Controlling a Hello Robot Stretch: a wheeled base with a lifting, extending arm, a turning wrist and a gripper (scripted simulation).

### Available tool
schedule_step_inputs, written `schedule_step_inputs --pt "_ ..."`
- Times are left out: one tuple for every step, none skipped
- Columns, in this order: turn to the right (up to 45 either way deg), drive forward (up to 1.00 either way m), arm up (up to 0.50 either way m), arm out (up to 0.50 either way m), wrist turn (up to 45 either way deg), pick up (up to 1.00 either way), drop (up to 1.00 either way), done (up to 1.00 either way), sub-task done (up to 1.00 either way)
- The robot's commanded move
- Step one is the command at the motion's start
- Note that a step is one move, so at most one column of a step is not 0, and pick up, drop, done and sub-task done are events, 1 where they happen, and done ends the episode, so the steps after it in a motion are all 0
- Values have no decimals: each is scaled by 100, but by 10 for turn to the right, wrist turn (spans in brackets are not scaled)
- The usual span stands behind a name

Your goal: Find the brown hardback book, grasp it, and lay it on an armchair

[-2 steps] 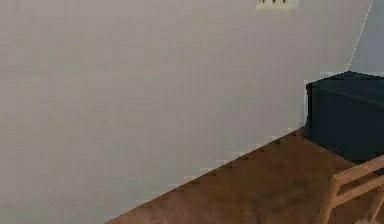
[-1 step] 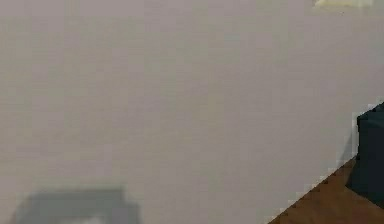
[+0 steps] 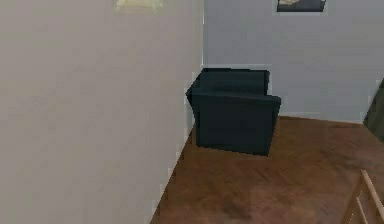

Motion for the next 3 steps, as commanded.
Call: schedule_step_inputs --pt "120 0 0 0 0 0 0 0 0" --pt "0 60 0 0 0 0 0 0 0" --pt "0 45 0 0 0 0 0 0 0"
